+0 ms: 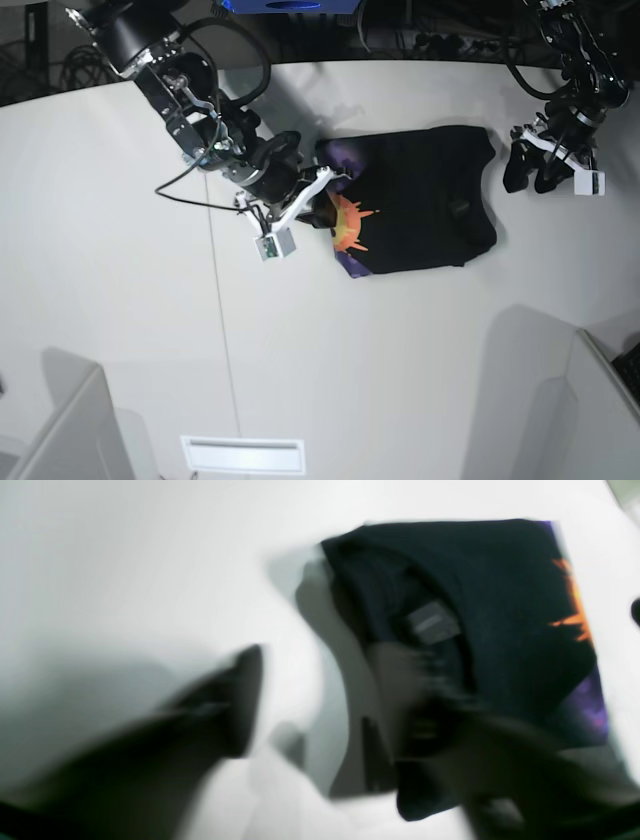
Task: Fold the T-shirt properly
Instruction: 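Lay the folded end down with the right gripper and release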
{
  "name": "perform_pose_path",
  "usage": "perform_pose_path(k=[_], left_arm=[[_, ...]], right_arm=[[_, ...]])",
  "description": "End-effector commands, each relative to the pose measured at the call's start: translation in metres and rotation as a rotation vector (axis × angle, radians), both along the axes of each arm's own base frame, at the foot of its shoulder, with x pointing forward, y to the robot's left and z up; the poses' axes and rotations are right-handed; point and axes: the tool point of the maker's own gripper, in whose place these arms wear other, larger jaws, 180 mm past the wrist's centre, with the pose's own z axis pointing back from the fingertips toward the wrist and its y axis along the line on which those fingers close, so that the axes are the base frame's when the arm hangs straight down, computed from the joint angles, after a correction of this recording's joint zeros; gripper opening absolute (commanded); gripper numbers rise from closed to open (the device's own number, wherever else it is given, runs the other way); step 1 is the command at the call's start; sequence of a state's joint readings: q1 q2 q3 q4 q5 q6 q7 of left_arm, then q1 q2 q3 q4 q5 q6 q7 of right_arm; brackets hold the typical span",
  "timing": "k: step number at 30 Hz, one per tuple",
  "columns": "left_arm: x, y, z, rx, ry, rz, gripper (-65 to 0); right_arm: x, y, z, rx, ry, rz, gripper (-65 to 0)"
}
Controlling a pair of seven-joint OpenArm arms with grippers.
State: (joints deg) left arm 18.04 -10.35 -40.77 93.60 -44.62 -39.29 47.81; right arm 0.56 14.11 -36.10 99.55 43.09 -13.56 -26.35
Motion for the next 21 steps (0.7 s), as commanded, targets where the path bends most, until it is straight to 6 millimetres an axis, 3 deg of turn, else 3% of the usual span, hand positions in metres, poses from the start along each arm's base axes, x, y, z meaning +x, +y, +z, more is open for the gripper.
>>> perform_pose_path(k=[1,3,5,12,21], left_arm=[[0.006,-0.001,0.007,-0.035,-0.045,-0.002,-18.8],[0.010,-0.010,-0.005,-0.105,-0.029,-0.002,-8.7],[0.012,-0.021,-0.015,-0.152,-0.010,-0.015,-4.1],[0.025,-0.043,-0.031,-0.235,0.009,-0.027,-4.1],[0.048,-0.064,-0.025,-0.255,0.023,-0.087,-4.1]], right_arm=[[0.007,0.002,0.015,0.025,-0.049,-0.001,-65.0],[0.004,0.003,0.012,0.024,-0.040,0.002,-65.0],[0.002,0.003,0.011,0.024,-0.035,0.004,-65.0],[-0.005,0.004,0.003,0.008,0.007,0.025,-65.0],[-0.011,0.004,-0.002,-0.006,0.036,0.040,-65.0]])
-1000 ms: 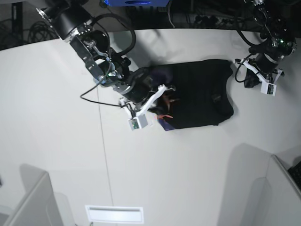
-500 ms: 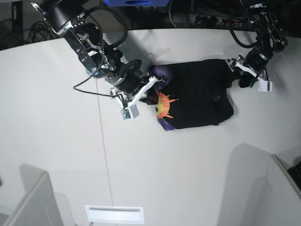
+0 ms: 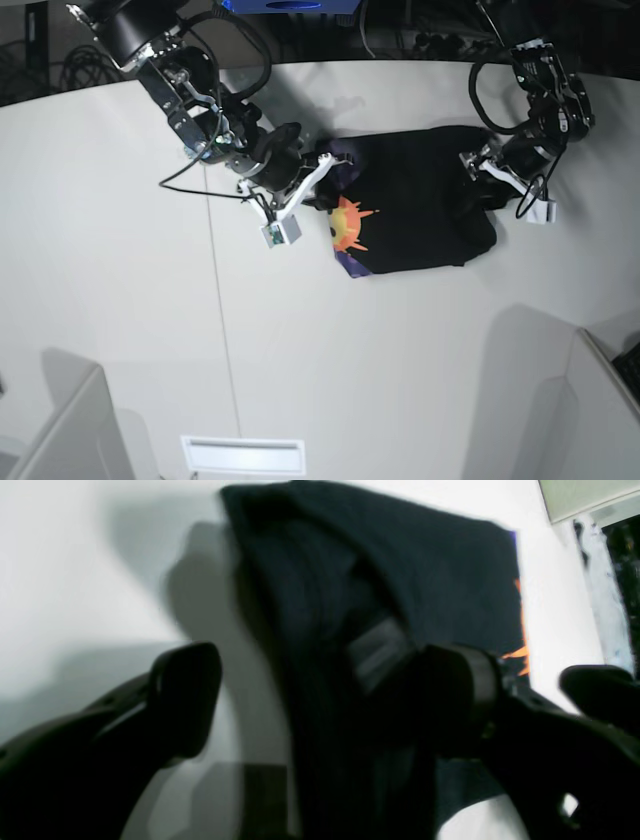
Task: Fold the T-shirt properly
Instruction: 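Lay the folded end down with the right gripper and release, then grasp the folded bundle with the left gripper and rotate it flat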
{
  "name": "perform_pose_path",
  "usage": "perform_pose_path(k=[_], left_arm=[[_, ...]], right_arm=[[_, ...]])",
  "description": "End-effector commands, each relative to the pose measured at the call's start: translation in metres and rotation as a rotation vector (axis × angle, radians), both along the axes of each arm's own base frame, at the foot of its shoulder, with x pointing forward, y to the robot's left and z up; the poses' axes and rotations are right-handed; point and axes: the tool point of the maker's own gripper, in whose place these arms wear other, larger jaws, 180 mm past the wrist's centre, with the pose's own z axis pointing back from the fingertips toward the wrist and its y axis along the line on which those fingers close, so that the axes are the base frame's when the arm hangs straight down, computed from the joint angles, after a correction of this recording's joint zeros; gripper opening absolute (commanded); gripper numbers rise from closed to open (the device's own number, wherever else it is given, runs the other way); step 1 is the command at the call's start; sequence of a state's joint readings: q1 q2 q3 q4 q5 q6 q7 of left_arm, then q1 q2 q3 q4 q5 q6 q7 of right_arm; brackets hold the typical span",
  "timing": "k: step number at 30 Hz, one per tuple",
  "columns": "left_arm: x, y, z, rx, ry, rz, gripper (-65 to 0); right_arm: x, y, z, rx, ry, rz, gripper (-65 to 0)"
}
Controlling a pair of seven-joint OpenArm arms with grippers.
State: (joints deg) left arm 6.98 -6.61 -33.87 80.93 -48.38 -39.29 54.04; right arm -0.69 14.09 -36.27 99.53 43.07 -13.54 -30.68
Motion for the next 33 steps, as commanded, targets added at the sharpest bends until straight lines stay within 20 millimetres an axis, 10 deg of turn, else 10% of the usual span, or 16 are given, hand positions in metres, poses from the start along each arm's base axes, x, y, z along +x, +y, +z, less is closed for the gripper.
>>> perform_pose_path(k=[1,12,18,23,33], left_arm=[[0.007,0.000,0.011,-0.006,-0.043,-0.004,-4.1],[0.008,-0.036,-0.028,-0.102,0.091,-0.052,-4.8],[0.015,-0.034,-0.027,-0.085,0.092,-0.061,-37.5],[0.017,-0.036,-0.037,0.072,0.161,-0.191,-64.7],[0.040,-0.065,-0.033,0.390,0.162,-0.572,-65.0]], right_arm=[[0.008,0.002,0.013,0.021,-0.047,0.000,-65.0],[0.006,0.000,0.011,0.018,-0.040,-0.005,-65.0],[0.006,-0.019,0.004,-0.018,-0.044,-0.020,-65.0],[0.012,-0.062,-0.006,-0.020,-0.018,-0.178,-65.0],[0.012,-0.172,-0.008,-0.066,-0.006,-0.498,-65.0]])
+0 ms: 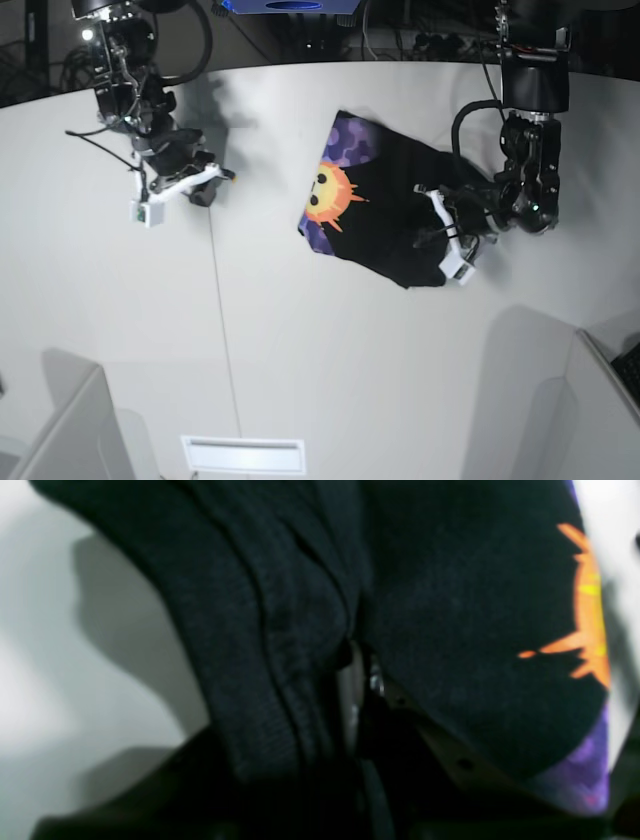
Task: Fold the T-shirt properly
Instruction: 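Grasp the folded bundle with the left gripper and rotate it flat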
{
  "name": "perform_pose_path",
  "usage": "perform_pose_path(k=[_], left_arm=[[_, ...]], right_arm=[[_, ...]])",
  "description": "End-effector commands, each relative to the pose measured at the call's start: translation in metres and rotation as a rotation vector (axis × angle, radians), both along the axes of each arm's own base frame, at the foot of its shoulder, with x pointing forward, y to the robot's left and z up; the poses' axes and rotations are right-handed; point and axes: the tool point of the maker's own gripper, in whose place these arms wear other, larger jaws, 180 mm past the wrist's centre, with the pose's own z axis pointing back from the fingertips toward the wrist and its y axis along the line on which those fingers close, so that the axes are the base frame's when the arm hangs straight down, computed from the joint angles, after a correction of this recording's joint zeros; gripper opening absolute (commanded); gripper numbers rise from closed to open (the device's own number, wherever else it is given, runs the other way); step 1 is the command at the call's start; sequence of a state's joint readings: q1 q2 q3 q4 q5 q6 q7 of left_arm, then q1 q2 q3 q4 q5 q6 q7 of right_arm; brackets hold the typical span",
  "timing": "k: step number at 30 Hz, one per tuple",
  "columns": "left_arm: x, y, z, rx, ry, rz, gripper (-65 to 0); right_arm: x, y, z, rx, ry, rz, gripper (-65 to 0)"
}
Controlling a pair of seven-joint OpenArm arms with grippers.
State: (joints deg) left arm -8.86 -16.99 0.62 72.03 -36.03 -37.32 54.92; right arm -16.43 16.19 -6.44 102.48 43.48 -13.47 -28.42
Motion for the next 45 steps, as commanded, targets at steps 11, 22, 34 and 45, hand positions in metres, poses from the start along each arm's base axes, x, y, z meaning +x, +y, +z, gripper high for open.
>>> perform_pose_path(k=[11,22,34,45], left_arm=[[0.020,-0.061,0.001,0.337,-0.111,-0.481,-65.0],[0.000,-0.131,0.002,0.331,-0.243,-0.806,-65.0],[0.020,-0.152,0.029,0.317,-0.385,-0.916,-65.0],[0.030,-0.190,0.021,0.397,-0.478,-0.988,-65.0]], right_arm=[[-0.013,-0.070,0.004,-0.034,-0.016,-0.223,-65.0],[-0.030,-0.083,-0.004,-0.015,0.014,-0.314,-65.0],[-0.032,-0.068,-0.010,0.033,0.026,-0.337,-65.0],[-0.034,-0.068,-0.011,0.033,0.033,-0.339,-65.0]])
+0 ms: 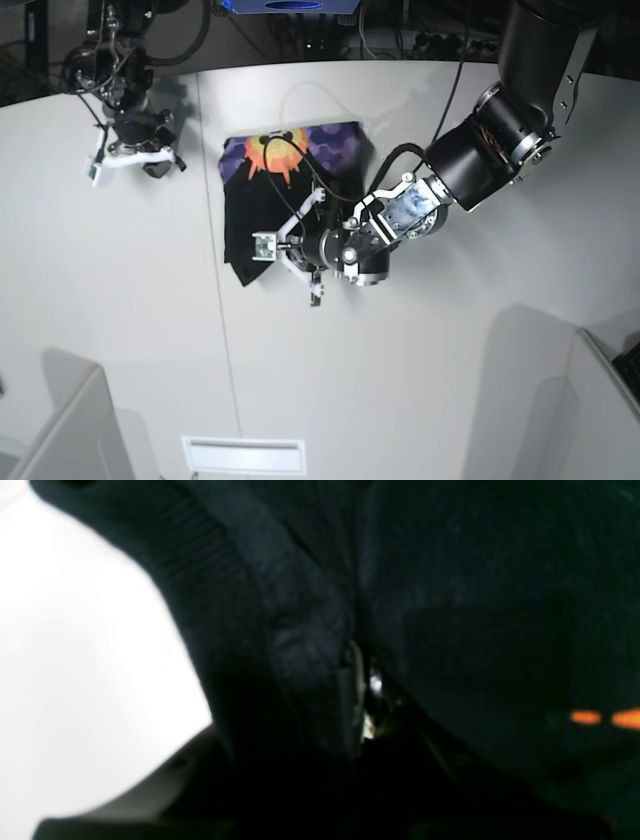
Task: Fold the T-shirt properly
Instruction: 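Grasp the folded bundle with the left gripper and rotate it flat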
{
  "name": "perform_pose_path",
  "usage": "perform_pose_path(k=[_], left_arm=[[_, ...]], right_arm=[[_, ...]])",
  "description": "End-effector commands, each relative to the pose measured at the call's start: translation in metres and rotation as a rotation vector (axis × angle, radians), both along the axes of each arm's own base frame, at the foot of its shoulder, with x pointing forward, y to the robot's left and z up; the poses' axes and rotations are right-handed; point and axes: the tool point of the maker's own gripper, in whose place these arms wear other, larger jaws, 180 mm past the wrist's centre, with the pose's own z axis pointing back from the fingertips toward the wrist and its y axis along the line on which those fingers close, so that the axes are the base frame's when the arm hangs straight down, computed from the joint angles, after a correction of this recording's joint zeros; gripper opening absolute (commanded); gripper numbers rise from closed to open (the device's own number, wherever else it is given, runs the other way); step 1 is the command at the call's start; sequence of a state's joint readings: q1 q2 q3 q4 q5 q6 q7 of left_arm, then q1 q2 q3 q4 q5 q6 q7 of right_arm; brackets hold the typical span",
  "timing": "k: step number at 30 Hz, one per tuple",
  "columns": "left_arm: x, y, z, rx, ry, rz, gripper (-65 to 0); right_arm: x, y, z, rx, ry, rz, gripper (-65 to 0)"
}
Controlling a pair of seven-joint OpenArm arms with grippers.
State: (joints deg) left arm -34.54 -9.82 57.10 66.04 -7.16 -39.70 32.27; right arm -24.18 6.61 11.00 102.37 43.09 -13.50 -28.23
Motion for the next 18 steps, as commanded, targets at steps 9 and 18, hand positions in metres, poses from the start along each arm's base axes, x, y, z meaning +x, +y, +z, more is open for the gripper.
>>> perform_pose_path(k=[9,18], left_arm=[[0.006,-0.018,0.015,-0.042,-0.028,-0.027,-65.0],[-0.018,-0.035,0.016,-0.032,-0.055,-0.206,-65.0]], right_arm=[[0.002,-0.005,0.006,-0.018,-0.025,-0.001,-65.0],[0.003,-0.005,0.007,-0.019,-0.028,0.000,-65.0]])
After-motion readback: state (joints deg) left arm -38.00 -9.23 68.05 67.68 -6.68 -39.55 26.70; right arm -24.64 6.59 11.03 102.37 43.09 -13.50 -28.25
